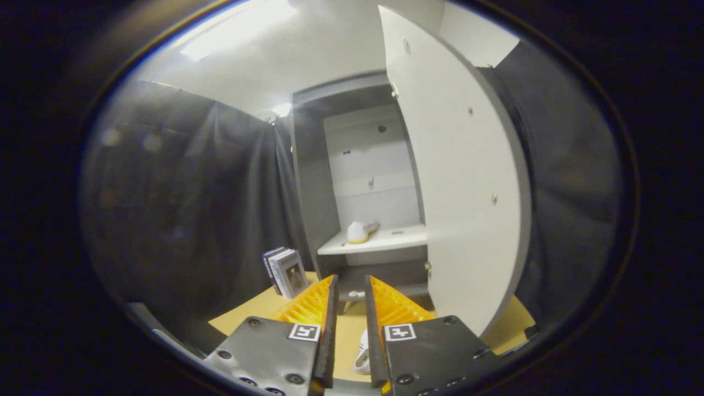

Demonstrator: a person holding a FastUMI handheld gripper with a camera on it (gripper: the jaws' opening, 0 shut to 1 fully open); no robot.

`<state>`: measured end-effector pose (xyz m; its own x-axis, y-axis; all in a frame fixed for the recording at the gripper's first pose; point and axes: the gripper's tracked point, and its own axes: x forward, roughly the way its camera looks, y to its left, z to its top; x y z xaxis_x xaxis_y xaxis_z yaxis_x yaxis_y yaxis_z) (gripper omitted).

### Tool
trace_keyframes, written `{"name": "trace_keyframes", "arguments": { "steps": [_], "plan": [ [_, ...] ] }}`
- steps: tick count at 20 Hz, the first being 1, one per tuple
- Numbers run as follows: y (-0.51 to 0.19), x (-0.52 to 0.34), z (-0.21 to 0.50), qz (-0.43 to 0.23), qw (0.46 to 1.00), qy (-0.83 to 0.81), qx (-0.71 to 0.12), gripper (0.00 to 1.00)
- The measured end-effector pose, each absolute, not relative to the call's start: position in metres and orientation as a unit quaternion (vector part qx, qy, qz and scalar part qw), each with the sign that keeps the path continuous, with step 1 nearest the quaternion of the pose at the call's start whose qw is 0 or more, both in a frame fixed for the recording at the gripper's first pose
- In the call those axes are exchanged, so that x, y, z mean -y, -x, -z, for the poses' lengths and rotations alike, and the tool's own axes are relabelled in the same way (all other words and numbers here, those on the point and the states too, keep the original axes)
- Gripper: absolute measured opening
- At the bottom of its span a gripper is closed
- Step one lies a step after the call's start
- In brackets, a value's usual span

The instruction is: Open the shoe cabinet door, grab the shoes and put them into the shoe cabinet, then close the shoe cabinet door.

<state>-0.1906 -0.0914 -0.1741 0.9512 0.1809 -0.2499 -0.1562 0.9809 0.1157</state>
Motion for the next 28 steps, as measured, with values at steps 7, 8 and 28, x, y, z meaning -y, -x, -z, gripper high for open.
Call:
{"name": "trace_keyframes", "arguments": {
  "steps": [7,8,28],
  "plan": [
    [0.170,0.067,0.310,-0.060,0.974,-0.047,-0.211,0.29],
    [0.169,0.068,0.329,-0.053,0.972,-0.047,-0.226,0.30],
    [0.129,0.070,0.538,0.011,0.920,-0.044,-0.389,0.35]
  ]
}}
